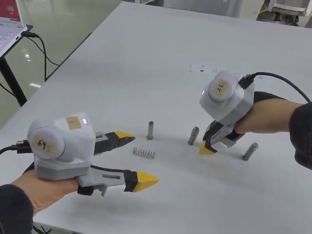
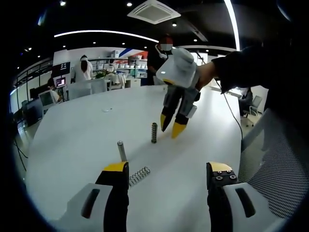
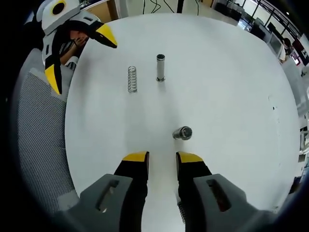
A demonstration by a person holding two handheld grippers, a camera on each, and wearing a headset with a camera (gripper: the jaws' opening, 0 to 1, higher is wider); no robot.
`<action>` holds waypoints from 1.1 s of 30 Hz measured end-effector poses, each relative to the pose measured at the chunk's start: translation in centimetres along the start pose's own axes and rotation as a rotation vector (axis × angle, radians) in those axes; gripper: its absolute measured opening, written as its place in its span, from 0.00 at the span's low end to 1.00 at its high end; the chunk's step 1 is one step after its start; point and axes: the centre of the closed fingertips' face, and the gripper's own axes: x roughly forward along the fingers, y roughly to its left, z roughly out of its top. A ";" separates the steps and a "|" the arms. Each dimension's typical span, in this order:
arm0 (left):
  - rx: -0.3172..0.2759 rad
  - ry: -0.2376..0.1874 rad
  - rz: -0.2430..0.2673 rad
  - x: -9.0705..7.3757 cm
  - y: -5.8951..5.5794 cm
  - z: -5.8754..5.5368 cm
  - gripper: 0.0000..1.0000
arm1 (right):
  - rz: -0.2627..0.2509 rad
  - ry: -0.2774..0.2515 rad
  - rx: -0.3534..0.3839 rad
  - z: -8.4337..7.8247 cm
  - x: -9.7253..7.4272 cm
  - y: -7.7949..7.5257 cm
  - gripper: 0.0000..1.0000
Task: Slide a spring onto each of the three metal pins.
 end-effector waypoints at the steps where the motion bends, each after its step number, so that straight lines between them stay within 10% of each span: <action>1: 0.000 0.001 0.000 0.0 0.0 0.0 0.64 | 0.005 -0.001 -0.001 0.0 0.0 0.3 0.24; 33: -0.005 0.012 0.016 -0.7 0.5 -0.5 0.63 | 0.078 -0.138 -0.081 8.2 2.6 4.2 0.23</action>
